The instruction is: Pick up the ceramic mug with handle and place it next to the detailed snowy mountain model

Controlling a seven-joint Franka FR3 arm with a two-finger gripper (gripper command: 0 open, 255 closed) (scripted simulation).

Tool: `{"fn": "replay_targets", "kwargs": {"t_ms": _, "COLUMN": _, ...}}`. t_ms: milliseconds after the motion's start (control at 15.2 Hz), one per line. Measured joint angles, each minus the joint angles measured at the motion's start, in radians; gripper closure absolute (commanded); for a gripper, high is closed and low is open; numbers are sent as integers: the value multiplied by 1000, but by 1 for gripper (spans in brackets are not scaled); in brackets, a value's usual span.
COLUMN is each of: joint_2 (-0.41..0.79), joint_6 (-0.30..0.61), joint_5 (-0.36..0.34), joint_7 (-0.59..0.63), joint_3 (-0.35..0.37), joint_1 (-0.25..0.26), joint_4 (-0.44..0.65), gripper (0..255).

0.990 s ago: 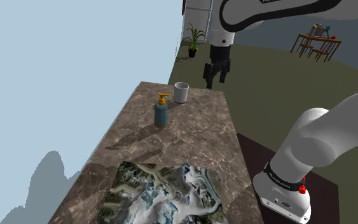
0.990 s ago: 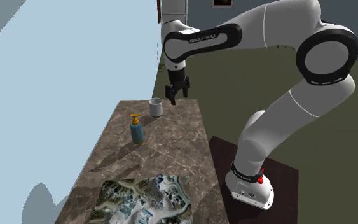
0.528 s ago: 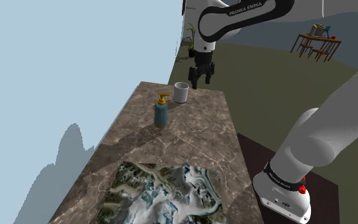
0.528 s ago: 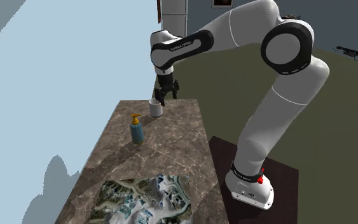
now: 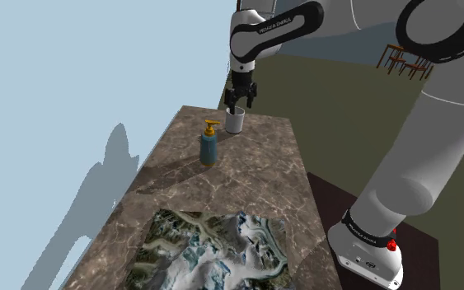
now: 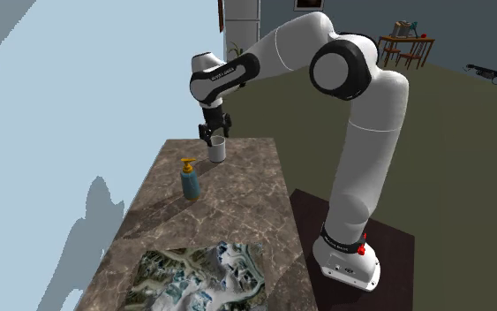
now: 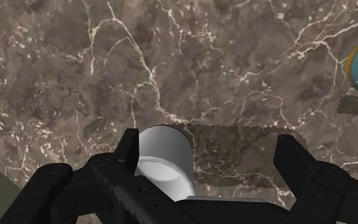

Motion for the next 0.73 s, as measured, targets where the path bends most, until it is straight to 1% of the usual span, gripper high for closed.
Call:
{"fn": "replay_targets", "kwargs": {"t_ms": 198, "joint_2": 108, "joint_6": 27, "joint_5": -5, "joint_7": 6, "joint_3": -3, "joint_1": -3, "joint_4": 91, "gripper": 0}}
{"fn": "replay_targets", "kwargs": {"t_ms": 396, "joint_2": 216, "joint_6": 24, "joint_5": -8, "joint_7": 10, "joint_3": -8, "joint_1": -6, "joint_4": 210, "gripper": 0}}
{"fn": "replay_targets", "kwargs": {"t_ms": 528, "joint_2": 247, "joint_6": 38, "joint_5": -9, "joint_7": 10, "joint_3": -9, "joint_1": -8, "joint_4": 231, "gripper": 0}}
{"fn": "replay_targets", "kwargs": {"t_ms": 726, "joint_2": 268, "joint_6": 75, "joint_5": -9, "joint_7": 11, "joint_3": -10, "joint_1": -9, "joint_4": 215, "gripper": 0}}
